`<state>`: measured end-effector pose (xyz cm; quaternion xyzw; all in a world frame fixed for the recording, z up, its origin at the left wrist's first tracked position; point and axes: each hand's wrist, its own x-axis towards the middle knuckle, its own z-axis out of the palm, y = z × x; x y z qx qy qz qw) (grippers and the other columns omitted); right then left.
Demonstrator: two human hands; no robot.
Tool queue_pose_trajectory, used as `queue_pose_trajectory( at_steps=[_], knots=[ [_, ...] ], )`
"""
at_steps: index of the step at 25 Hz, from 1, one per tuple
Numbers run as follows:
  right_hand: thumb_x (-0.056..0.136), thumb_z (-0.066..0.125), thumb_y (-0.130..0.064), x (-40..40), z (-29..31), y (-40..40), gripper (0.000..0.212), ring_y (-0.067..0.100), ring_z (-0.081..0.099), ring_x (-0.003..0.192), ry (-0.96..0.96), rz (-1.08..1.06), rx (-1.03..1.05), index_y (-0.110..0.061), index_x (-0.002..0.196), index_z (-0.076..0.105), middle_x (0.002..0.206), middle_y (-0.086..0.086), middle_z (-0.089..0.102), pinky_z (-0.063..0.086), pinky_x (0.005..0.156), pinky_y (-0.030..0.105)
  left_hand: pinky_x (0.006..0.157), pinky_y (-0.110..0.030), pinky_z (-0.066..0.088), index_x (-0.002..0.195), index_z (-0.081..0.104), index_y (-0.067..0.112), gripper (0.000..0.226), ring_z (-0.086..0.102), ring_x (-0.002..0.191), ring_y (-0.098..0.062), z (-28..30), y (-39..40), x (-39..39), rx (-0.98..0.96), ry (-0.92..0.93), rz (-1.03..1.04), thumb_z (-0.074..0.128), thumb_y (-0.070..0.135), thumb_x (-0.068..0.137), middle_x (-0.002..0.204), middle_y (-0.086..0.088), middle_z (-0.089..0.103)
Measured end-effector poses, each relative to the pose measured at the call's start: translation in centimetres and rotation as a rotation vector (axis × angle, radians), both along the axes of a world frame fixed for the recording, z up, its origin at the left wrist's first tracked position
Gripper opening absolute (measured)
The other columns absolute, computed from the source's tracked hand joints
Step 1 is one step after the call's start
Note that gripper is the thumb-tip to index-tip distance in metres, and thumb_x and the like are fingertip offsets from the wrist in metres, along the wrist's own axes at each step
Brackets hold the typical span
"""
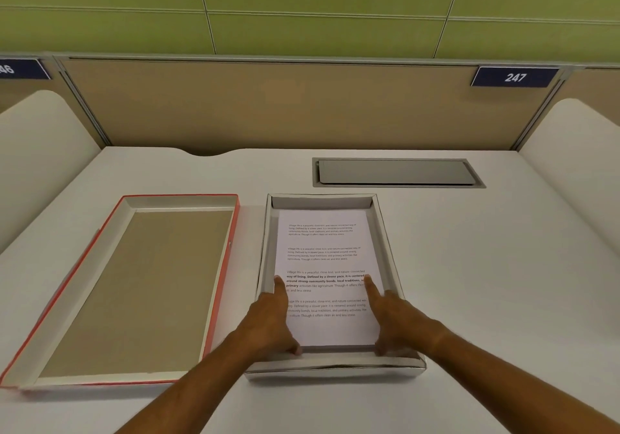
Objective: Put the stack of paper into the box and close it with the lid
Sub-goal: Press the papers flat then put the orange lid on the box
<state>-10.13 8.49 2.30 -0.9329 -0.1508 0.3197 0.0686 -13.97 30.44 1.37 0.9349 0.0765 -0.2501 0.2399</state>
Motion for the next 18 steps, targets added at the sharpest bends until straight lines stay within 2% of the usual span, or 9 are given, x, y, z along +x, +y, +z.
queue_pose_trajectory(
  at_steps=[2, 5, 8, 10, 11, 13, 14, 16, 18],
  knots=[
    [0.076, 0.082, -0.023, 0.6, 0.8, 0.2, 0.127, 0.032, 0.047, 0.132, -0.007, -0.005, 0.009, -0.015, 0.154, -0.018, 0.151, 0.018, 0.035, 0.043, 0.107, 0.04, 0.088, -0.027, 0.053, 0.152, 0.005, 0.016, 0.118, 0.056, 0.118, -0.022, 0.1, 0.6, 0.5, -0.052, -0.035, 0.034, 0.085, 0.031, 0.068, 0.139, -0.006, 0.046],
    [0.074, 0.083, -0.03, 1.5, 1.9, 0.3, 0.127, 0.033, 0.042, 0.137, -0.031, -0.036, 0.056, -0.013, 0.155, -0.013, 0.155, 0.015, 0.033, 0.04, 0.11, 0.041, 0.069, -0.013, 0.049, 0.141, 0.025, 0.02, 0.093, 0.059, 0.103, -0.015, 0.5, 0.8, 0.8, -0.126, -0.122, 0.043, 0.084, 0.034, 0.07, 0.136, -0.002, 0.052],
    [0.07, 0.078, -0.054, 2.3, 2.4, 0.8, 0.124, 0.034, 0.038, 0.141, -0.187, -0.072, 0.123, -0.017, 0.156, -0.003, 0.159, 0.013, 0.03, 0.039, 0.11, 0.047, 0.091, -0.026, 0.049, 0.14, 0.031, 0.026, 0.084, 0.055, 0.119, -0.018, 1.2, 0.8, 0.8, -0.133, -0.326, 0.022, 0.077, 0.047, 0.073, 0.142, 0.001, 0.05],
    [0.072, 0.065, -0.069, 2.7, 2.5, 1.4, 0.117, 0.034, 0.026, 0.148, -0.337, -0.082, 0.149, -0.02, 0.156, 0.0, 0.164, 0.011, 0.018, 0.033, 0.114, 0.052, 0.108, -0.037, 0.038, 0.149, 0.021, 0.027, 0.093, 0.039, 0.139, -0.023, 1.3, 0.8, 1.1, -0.059, -0.418, -0.009, 0.068, 0.058, 0.075, 0.156, -0.001, 0.034],
    [0.074, 0.055, -0.077, 2.9, 2.6, 1.7, 0.115, 0.034, 0.015, 0.151, -0.406, -0.08, 0.135, -0.021, 0.157, -0.002, 0.166, 0.01, 0.008, 0.026, 0.117, 0.053, 0.116, -0.042, 0.027, 0.154, 0.01, 0.025, 0.101, 0.023, 0.148, -0.026, 1.2, 0.7, 1.3, 0.002, -0.441, -0.023, 0.061, 0.064, 0.077, 0.163, -0.003, 0.018],
    [0.068, 0.023, -0.092, 3.2, 2.9, 2.4, 0.117, 0.032, 0.0, 0.153, -0.522, -0.076, 0.117, -0.021, 0.157, -0.005, 0.167, 0.01, -0.004, 0.012, 0.121, 0.049, 0.121, -0.043, 0.001, 0.155, -0.011, 0.023, 0.107, -0.007, 0.152, -0.026, 1.2, 0.7, 1.8, 0.136, -0.498, -0.054, 0.046, 0.072, 0.078, 0.165, -0.005, -0.011],
    [0.06, 0.005, -0.096, 3.4, 3.0, 2.7, 0.123, 0.031, -0.003, 0.153, -0.572, -0.071, 0.117, -0.021, 0.156, -0.006, 0.166, 0.01, -0.007, 0.006, 0.121, 0.047, 0.12, -0.042, -0.007, 0.152, -0.018, 0.023, 0.107, -0.014, 0.151, -0.025, 1.1, 0.7, 2.1, 0.186, -0.535, -0.065, 0.038, 0.075, 0.077, 0.163, -0.005, -0.019],
    [0.052, -0.013, -0.093, 3.8, 3.1, 3.1, 0.128, 0.031, -0.007, 0.153, -0.645, -0.052, 0.109, -0.02, 0.157, -0.005, 0.166, 0.011, -0.01, -0.002, 0.121, 0.045, 0.12, -0.044, -0.013, 0.146, -0.027, 0.024, 0.105, -0.021, 0.149, -0.027, 1.3, 0.9, 2.6, 0.261, -0.597, -0.065, 0.027, 0.077, 0.074, 0.161, -0.007, -0.025],
    [0.054, -0.015, -0.091, 3.8, 3.3, 3.3, 0.126, 0.032, -0.009, 0.152, -0.698, -0.039, 0.106, -0.019, 0.157, -0.004, 0.165, 0.012, -0.011, -0.005, 0.121, 0.047, 0.121, -0.048, -0.013, 0.144, -0.029, 0.023, 0.105, -0.023, 0.148, -0.03, 1.7, 1.2, 2.7, 0.33, -0.63, -0.053, 0.024, 0.079, 0.073, 0.16, -0.008, -0.027]
  ],
)
